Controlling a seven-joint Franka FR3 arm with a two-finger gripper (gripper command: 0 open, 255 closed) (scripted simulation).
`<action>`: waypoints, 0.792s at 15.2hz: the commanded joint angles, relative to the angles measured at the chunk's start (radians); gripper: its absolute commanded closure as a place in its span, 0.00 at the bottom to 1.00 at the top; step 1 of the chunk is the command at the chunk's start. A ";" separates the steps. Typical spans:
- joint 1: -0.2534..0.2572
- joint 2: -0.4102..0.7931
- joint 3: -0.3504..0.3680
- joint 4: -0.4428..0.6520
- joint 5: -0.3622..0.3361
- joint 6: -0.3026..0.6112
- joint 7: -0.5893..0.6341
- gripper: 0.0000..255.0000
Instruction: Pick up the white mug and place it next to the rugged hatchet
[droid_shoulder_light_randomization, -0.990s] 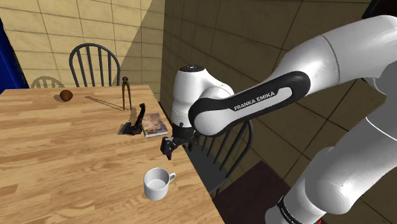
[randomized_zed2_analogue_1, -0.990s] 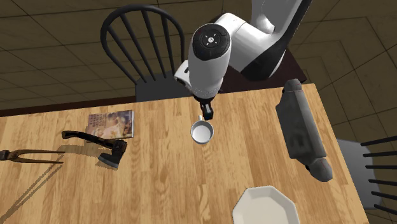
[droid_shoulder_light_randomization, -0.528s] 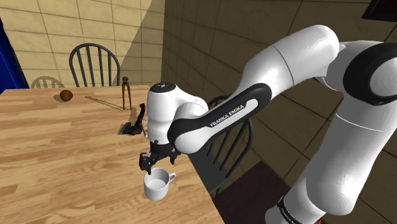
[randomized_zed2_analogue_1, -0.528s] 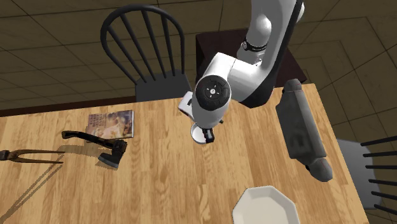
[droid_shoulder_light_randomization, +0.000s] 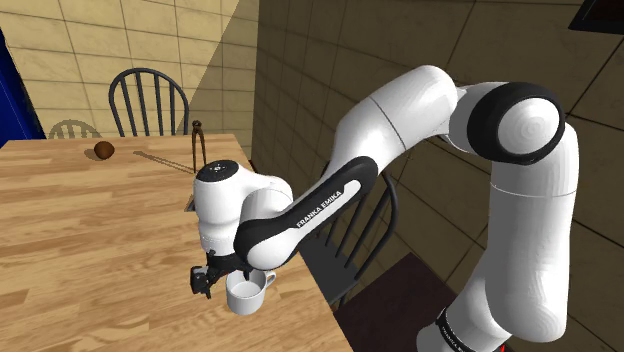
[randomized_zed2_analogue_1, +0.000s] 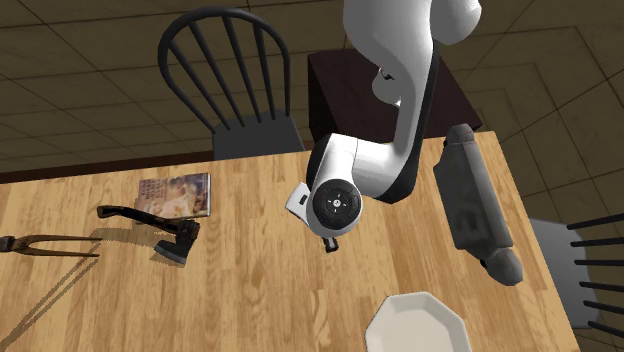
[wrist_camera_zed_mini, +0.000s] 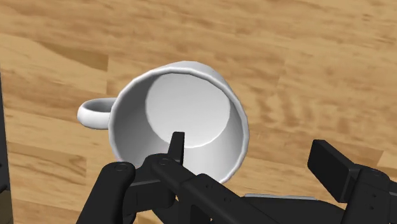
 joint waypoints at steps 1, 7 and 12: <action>0.006 0.020 -0.010 -0.001 -0.016 0.019 0.009 0.00; 0.018 0.055 -0.028 -0.004 -0.043 0.053 0.027 0.00; 0.018 0.055 -0.028 -0.004 -0.043 0.053 0.027 0.00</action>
